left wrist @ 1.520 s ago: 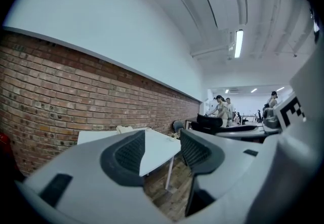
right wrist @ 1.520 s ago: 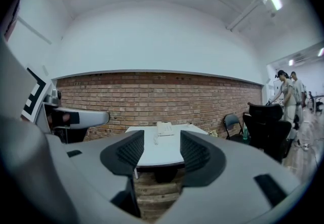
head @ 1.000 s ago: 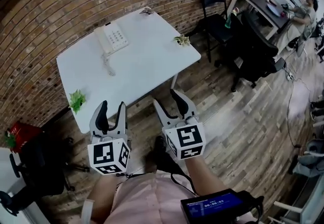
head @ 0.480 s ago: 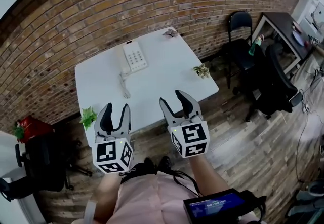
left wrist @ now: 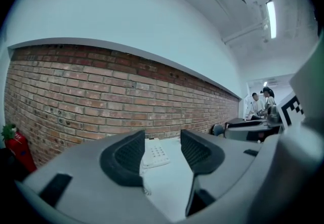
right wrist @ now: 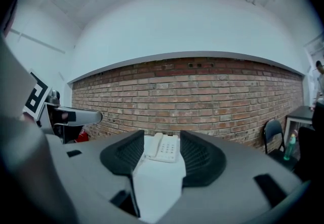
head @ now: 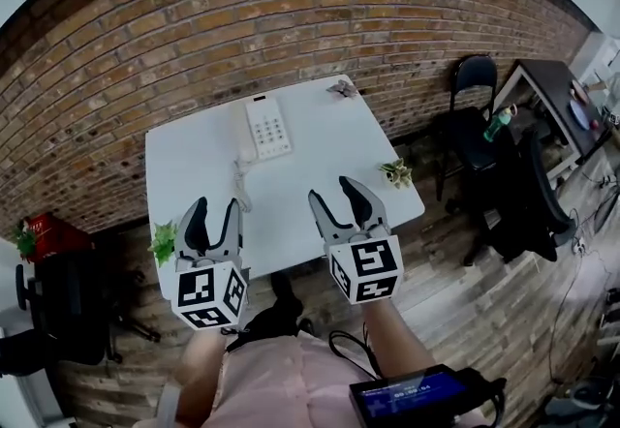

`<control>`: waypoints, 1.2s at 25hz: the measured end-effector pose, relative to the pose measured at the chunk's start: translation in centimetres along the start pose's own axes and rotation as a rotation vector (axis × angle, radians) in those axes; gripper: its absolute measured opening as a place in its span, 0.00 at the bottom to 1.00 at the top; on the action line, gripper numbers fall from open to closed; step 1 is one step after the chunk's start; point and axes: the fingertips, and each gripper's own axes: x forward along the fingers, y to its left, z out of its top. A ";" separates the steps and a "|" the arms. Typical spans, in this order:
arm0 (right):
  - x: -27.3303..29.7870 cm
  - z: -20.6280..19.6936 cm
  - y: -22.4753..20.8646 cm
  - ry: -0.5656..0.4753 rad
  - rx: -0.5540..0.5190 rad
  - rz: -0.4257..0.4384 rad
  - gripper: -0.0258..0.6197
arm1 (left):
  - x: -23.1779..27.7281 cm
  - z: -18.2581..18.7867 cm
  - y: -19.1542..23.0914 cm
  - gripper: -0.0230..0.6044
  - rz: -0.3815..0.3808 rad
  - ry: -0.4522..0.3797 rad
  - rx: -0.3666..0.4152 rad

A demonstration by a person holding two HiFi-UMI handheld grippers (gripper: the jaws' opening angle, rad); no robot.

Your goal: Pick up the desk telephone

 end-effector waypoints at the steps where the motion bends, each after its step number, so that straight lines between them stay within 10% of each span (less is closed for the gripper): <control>1: 0.7 -0.1 -0.5 0.004 0.000 -0.001 0.40 | 0.9 -0.1 0.2 0.40 0.001 0.002 -0.003; 30: 22.6 0.7 -7.0 0.129 0.030 0.007 0.41 | 22.5 -1.5 7.1 0.51 -0.116 0.099 -0.122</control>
